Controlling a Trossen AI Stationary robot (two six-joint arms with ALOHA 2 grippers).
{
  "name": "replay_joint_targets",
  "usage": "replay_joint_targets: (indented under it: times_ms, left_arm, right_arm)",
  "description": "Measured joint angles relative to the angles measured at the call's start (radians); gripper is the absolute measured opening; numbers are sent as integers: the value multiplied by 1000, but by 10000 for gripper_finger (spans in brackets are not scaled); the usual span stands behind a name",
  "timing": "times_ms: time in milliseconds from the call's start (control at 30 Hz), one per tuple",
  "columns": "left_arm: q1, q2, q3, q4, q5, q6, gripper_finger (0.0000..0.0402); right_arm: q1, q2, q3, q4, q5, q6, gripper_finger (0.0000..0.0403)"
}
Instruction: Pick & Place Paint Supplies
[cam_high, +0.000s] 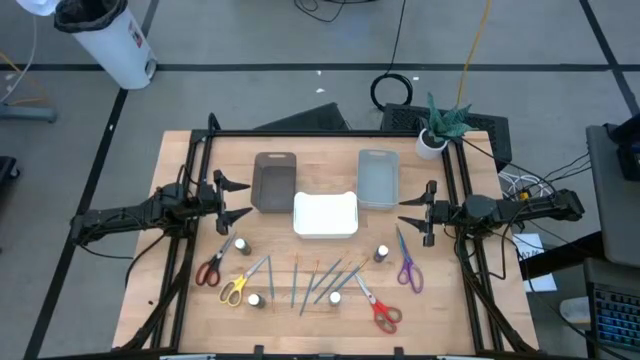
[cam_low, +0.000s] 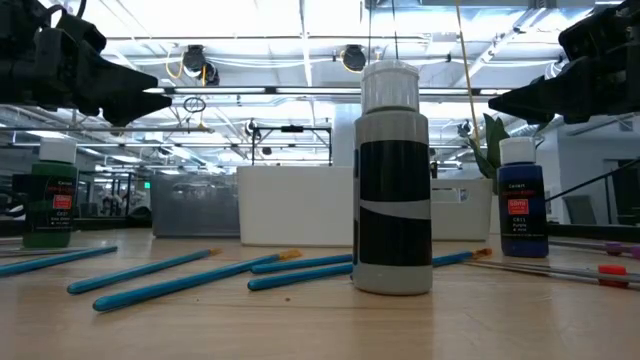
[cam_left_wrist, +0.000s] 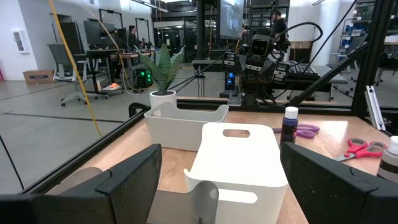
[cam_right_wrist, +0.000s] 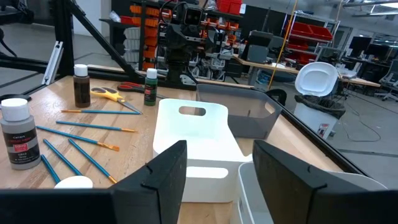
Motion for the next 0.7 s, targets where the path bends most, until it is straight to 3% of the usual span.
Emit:
replay_joint_targets:
  times_ms: [567, 700]
  left_arm:
    - [0, 0, 0, 0, 0, 0, 333]
    - [0, 0, 0, 0, 0, 0, 333]
  right_arm:
    - [0, 0, 0, 14, -1, 3, 174]
    - [0, 0, 0, 65, -3, 194, 175]
